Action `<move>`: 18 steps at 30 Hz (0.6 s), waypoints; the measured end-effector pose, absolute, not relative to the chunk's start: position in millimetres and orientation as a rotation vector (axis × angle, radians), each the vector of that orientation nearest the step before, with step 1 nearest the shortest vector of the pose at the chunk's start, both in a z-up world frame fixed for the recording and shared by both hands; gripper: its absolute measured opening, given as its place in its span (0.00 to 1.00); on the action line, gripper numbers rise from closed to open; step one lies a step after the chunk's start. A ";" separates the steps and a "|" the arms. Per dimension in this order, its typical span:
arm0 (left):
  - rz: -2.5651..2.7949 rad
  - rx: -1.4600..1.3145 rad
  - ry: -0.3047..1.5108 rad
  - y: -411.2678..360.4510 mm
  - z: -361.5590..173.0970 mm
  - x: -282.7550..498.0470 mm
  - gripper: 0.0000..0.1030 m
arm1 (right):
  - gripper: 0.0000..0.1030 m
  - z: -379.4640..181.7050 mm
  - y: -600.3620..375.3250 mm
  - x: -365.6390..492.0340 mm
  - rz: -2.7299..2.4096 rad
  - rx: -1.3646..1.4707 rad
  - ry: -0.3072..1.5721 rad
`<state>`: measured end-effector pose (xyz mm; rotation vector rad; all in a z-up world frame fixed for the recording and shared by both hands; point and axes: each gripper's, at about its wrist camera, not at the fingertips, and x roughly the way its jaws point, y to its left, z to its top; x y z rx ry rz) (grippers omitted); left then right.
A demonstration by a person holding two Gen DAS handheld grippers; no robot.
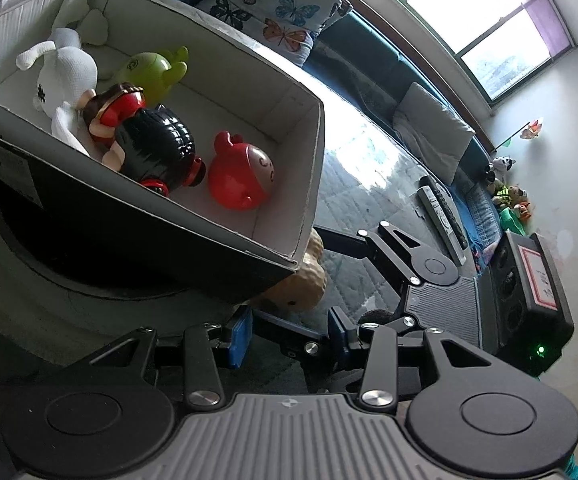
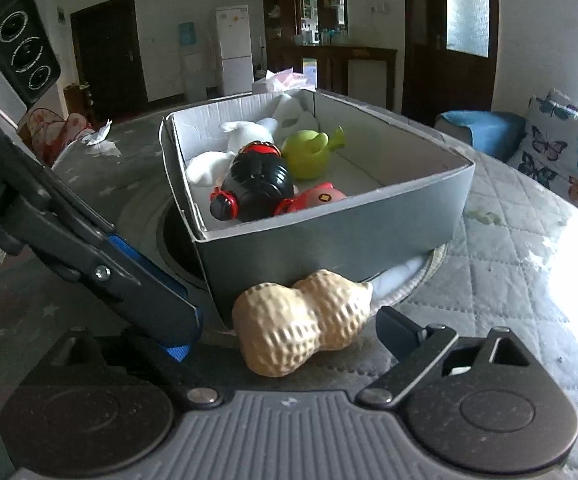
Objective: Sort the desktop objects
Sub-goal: 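Lower the left tool onto the tan peanut toy and grasp it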
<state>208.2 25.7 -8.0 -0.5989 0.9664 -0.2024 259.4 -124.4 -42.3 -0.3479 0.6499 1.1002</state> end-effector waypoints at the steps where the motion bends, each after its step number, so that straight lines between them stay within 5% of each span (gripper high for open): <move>1: -0.202 -0.599 0.966 26.3 -8.1 208.1 0.43 | 0.87 -42.4 -124.6 258.5 1.103 -0.346 0.650; 18: -0.245 -0.601 0.993 26.3 -11.0 195.5 0.43 | 0.84 -38.8 -118.9 199.1 1.095 -0.333 0.655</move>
